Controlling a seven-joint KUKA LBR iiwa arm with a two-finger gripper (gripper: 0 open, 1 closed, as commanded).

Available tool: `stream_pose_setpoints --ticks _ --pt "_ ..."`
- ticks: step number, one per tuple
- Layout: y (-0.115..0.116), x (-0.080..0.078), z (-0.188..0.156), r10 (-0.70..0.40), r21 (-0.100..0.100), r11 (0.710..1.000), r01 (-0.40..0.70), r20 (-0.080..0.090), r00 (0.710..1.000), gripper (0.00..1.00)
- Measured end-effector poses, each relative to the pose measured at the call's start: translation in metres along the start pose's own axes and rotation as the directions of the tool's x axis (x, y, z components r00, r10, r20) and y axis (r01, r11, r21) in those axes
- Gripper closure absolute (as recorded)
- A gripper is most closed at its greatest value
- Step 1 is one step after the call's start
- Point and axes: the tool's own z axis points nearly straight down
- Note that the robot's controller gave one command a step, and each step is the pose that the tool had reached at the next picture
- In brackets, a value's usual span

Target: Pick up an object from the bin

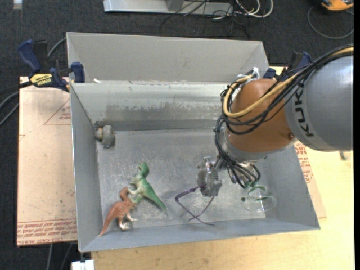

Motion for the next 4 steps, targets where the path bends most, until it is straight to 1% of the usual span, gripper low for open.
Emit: stream_pose_setpoints --ticks 1,2,3,4 --pt "0.005 -0.011 -0.048 -0.019 -0.002 1.000 0.019 -0.005 1.000 0.00" --pt "0.005 -0.011 -0.048 -0.019 -0.002 1.000 0.019 -0.005 1.000 0.00" --pt "0.018 -0.007 0.033 -0.146 -0.002 0.989 0.146 -0.001 0.989 0.00" --pt "0.007 -0.013 0.076 -0.322 -0.005 0.947 0.322 -0.002 0.947 1.00"
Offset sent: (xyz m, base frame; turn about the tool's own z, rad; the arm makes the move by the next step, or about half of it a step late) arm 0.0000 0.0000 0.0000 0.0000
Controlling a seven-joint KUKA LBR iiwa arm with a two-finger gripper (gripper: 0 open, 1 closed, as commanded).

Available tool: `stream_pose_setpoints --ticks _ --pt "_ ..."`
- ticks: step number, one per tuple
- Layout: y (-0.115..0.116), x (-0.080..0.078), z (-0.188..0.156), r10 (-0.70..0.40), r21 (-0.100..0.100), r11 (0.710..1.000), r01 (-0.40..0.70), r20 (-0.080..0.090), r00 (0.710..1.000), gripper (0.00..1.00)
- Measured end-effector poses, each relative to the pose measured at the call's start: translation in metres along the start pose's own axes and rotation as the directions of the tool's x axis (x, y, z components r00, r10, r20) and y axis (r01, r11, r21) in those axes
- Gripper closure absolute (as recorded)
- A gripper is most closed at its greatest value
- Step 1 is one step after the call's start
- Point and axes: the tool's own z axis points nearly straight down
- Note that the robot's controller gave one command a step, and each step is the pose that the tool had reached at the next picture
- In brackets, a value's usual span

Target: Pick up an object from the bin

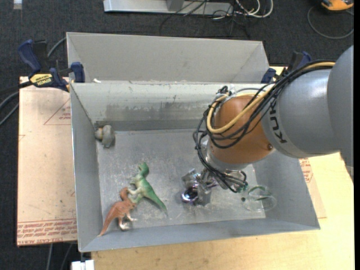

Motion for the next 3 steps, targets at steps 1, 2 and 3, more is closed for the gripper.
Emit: stream_pose_setpoints --ticks 1,2,3 --pt "0.000 0.000 0.000 0.000 0.000 1.000 0.000 0.000 1.000 1.00" --pt "-0.033 0.025 -0.014 0.031 0.000 1.000 -0.031 0.000 1.000 1.00" --pt "-0.032 0.023 -0.004 -0.016 -0.001 1.000 0.016 0.001 1.000 1.00"
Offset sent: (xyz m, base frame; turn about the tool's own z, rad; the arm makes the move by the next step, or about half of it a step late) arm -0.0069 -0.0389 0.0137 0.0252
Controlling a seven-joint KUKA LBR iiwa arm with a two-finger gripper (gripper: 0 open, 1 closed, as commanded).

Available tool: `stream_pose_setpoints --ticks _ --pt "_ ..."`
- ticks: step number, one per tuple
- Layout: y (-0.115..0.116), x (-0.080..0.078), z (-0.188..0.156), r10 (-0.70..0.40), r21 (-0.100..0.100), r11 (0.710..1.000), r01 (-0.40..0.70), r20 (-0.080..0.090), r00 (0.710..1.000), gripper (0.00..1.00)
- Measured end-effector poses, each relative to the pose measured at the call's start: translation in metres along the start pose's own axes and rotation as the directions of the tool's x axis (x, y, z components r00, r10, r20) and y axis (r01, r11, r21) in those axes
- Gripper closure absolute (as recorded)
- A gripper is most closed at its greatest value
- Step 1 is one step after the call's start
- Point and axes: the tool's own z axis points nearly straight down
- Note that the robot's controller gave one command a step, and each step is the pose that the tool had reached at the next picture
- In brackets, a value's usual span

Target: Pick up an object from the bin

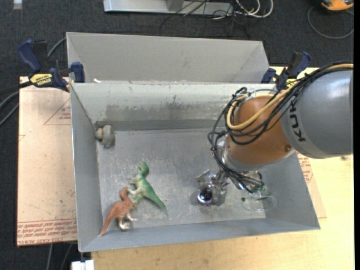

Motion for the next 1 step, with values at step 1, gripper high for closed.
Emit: stream_pose_setpoints --ticks 1 --pt "0.0321 0.0048 -0.1363 -0.010 0.001 1.000 0.010 0.003 1.000 1.00"
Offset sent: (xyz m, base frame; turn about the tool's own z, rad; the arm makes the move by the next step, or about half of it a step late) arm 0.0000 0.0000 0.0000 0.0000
